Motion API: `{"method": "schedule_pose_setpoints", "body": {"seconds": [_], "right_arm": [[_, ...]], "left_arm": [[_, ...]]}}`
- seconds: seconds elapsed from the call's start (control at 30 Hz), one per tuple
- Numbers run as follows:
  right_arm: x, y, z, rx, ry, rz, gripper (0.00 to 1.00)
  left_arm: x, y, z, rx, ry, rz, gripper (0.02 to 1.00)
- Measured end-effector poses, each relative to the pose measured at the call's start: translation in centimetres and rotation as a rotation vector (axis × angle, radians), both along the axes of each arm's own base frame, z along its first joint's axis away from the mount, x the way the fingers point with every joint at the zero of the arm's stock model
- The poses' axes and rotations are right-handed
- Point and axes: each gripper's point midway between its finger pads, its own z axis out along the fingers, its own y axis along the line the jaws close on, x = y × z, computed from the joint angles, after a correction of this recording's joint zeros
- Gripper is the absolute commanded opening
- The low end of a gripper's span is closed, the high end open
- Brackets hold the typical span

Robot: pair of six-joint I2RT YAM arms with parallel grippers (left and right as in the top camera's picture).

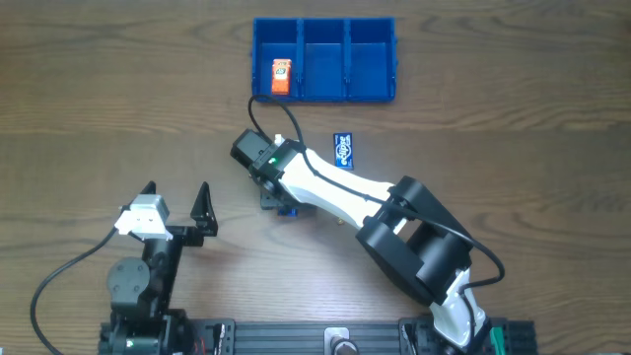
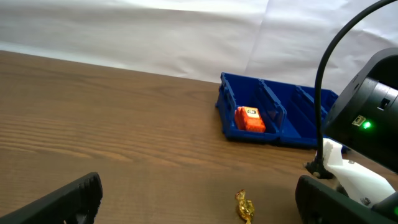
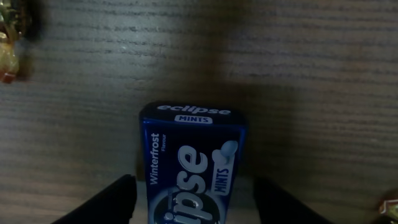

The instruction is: Sort Candies Into Trays

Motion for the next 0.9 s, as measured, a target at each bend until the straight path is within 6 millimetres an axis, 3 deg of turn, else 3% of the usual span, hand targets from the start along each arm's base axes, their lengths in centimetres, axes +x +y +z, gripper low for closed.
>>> {"method": "schedule_pose_setpoints", "body": {"seconds": [0.23,0.37,0.57,0.83,0.9], "right_arm": [[-0.1,0.1,0.0,-0.003,-0.004,0.002,0.498],[-0.3,0.3,-0.1,-0.004,-0.005,0.004,0.349],[-0.1,0.4,0.0,-0.004,-0.011,0.004,0.244],[-0.3,0.1,0.3,-0.022,-0.003,0.019,0.196],[0.0,-0.5,1.4,-0.039,-0.010,0.041,0.187]], "left_arm": [[0.0,0.0,0.0,0.000,0.000,0.000,0.998],[0.0,0.0,0.0,0.000,0.000,0.000,0.998],[0.0,0.0,0.0,0.000,0.000,0.000,0.998],[0.0,0.0,0.0,0.000,0.000,0.000,0.996],[0.0,0.0,0.0,0.000,0.000,0.000,0.998]]}}
